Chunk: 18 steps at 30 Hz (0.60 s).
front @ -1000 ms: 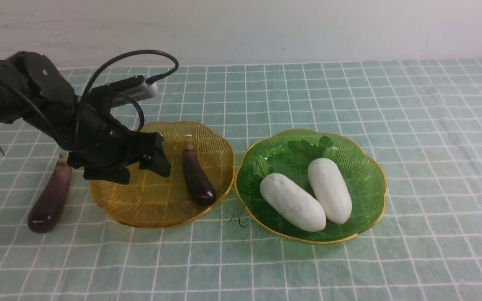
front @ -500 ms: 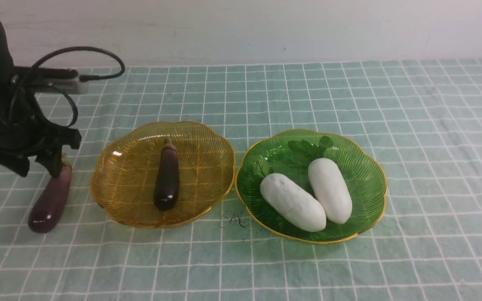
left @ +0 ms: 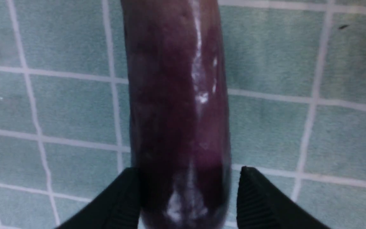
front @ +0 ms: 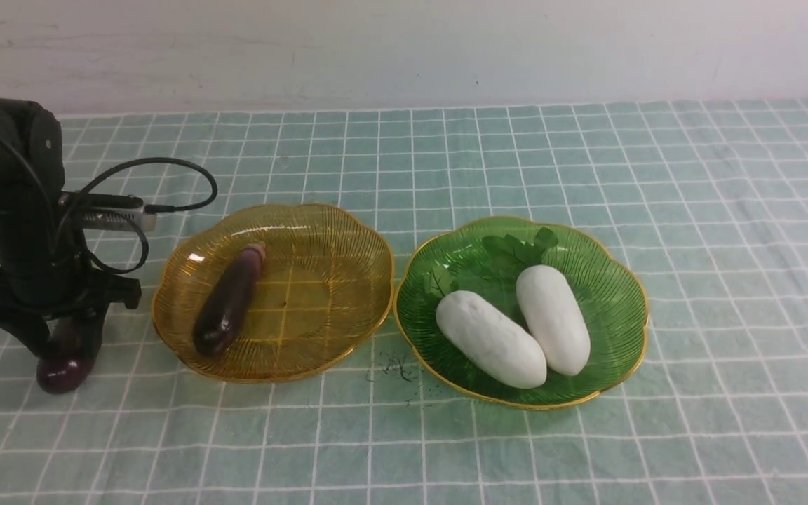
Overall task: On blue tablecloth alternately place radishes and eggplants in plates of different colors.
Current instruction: 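Pick up the eggplant and place it in the yellow plate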
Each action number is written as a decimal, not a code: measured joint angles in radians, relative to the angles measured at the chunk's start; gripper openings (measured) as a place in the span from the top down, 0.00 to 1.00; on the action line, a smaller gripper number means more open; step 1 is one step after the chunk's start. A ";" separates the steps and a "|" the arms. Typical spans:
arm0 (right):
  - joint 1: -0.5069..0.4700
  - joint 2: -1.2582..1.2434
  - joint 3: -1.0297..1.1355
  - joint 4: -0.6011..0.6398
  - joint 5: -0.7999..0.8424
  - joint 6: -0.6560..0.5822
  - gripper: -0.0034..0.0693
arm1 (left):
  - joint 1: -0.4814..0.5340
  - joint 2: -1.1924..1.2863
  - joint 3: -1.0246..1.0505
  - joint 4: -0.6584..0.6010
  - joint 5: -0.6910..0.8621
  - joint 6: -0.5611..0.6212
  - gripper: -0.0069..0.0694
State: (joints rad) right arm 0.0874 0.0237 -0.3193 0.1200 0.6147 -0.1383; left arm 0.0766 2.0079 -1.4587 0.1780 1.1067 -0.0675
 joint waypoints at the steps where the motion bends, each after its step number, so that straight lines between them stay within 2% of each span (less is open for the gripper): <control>1: 0.000 0.000 0.000 -0.001 0.000 0.000 0.97 | 0.000 0.009 0.000 0.005 0.001 0.000 0.42; 10: 0.000 0.000 0.000 -0.001 0.000 0.000 0.97 | 0.000 0.017 -0.009 0.034 0.020 0.000 0.47; 14: 0.000 0.000 0.000 -0.001 0.000 0.000 0.97 | -0.001 -0.001 -0.034 0.129 0.093 0.004 0.47; 18: 0.000 0.000 0.000 -0.001 0.001 0.000 0.97 | -0.001 -0.095 -0.092 0.157 0.097 0.004 0.47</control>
State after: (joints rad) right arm 0.0874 0.0237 -0.3193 0.1192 0.6156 -0.1383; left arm 0.0757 1.9130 -1.5505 0.3348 1.2036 -0.0639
